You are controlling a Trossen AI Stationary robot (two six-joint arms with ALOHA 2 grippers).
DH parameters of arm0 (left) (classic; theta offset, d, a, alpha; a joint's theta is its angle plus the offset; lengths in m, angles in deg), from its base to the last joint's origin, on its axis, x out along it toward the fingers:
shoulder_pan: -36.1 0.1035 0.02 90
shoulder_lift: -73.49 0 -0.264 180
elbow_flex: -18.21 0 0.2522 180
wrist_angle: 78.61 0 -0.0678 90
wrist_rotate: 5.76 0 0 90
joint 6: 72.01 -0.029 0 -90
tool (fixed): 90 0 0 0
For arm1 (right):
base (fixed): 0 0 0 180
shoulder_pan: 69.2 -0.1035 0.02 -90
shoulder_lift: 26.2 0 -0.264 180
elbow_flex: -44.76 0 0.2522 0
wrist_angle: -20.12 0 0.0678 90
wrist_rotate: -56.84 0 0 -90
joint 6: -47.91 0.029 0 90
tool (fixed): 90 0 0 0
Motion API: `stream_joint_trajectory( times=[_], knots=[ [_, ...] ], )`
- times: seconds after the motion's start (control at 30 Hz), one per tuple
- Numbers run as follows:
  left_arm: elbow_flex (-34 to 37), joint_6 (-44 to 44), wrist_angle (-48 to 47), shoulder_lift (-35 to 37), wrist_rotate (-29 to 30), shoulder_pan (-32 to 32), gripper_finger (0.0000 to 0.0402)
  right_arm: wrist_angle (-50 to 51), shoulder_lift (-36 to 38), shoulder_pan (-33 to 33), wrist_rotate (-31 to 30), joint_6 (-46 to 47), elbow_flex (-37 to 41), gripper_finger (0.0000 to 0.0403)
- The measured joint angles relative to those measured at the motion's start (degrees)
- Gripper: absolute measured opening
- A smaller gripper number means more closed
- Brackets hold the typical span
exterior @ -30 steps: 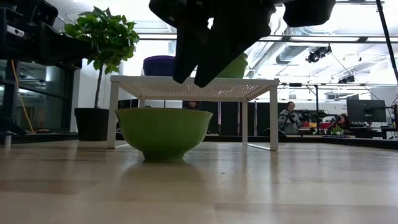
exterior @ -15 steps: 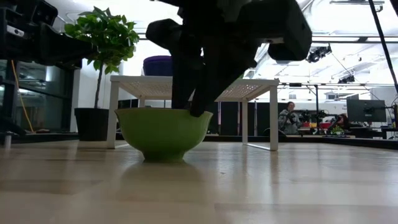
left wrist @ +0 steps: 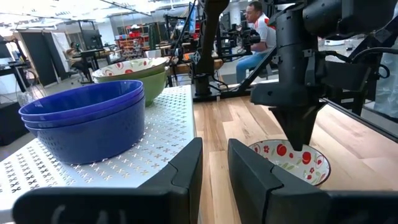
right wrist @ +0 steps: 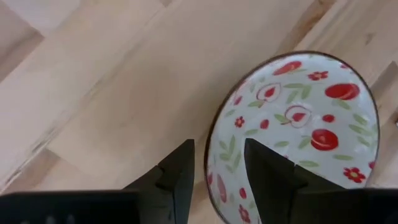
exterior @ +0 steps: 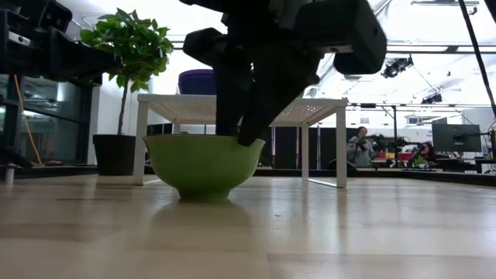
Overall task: Pick & Place Mini bowls
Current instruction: Stack the red patterned bowl on top of the red patterned bowl on the shelf
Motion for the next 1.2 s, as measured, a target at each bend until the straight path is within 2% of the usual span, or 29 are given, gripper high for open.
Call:
stream_joint_trajectory(
  times=[0.3,1.0,1.2],
  knots=[
    [0.00,0.00,-0.01,0.00,0.00,0.00,0.0072,-0.73,-0.90,-0.02,-1.44,0.15,0.02,0.0128],
    [0.00,0.00,-0.02,0.01,0.00,0.00,0.0072,-0.95,-1.22,0.00,-0.14,2.62,0.02,0.0127],
    [0.00,0.00,-0.01,-0.01,0.00,0.00,0.0072,-0.84,-1.22,0.00,-0.63,3.82,0.02,0.0088]
  ],
)
